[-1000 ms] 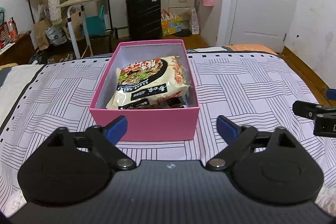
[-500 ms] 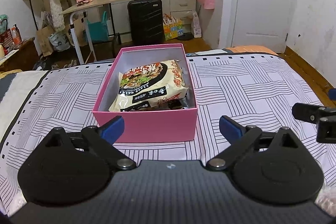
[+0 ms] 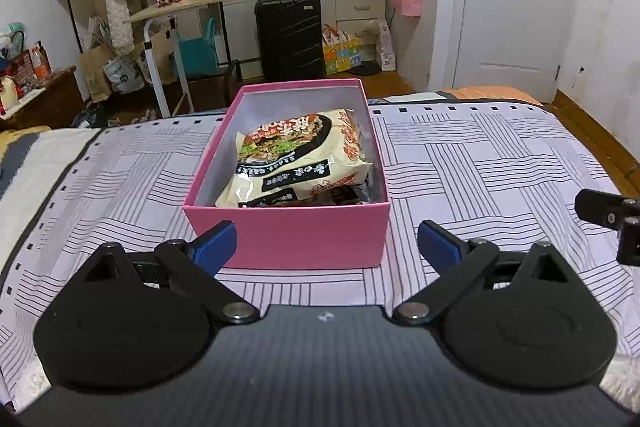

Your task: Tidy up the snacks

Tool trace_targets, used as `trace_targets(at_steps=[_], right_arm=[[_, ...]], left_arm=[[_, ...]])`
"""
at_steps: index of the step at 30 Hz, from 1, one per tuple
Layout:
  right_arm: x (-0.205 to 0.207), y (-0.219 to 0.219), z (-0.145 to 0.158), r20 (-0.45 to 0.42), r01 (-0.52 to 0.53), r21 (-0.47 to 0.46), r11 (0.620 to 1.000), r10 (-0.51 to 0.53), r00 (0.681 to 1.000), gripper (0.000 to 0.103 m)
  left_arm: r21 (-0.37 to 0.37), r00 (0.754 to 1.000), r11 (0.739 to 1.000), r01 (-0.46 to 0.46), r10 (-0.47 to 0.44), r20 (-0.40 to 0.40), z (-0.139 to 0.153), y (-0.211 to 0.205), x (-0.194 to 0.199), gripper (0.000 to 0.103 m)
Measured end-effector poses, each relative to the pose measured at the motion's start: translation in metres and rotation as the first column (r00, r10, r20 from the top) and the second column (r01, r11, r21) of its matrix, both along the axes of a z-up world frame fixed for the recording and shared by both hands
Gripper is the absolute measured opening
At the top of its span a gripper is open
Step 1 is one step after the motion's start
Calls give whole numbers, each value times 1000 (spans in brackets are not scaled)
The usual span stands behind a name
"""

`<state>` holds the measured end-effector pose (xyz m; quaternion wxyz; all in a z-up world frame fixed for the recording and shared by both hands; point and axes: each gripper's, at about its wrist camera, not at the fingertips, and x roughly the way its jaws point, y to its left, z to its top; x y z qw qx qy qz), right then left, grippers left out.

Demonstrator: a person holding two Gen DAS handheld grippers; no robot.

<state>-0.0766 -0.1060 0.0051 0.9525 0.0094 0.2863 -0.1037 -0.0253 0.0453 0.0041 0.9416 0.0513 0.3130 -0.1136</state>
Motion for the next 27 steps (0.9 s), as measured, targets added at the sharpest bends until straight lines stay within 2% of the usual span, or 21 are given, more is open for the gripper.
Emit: trace_targets(at_steps=[7, 27], right_arm=[[-1, 1, 0, 16, 10, -6, 1000, -10, 1000, 102], [3, -5, -6, -20, 24, 11, 1000, -24, 1000, 102]], left_arm=[[21, 999, 999, -27, 27, 22, -2, -2, -2, 98], [47, 998, 998, -38, 36, 51, -1, -4, -7, 99]])
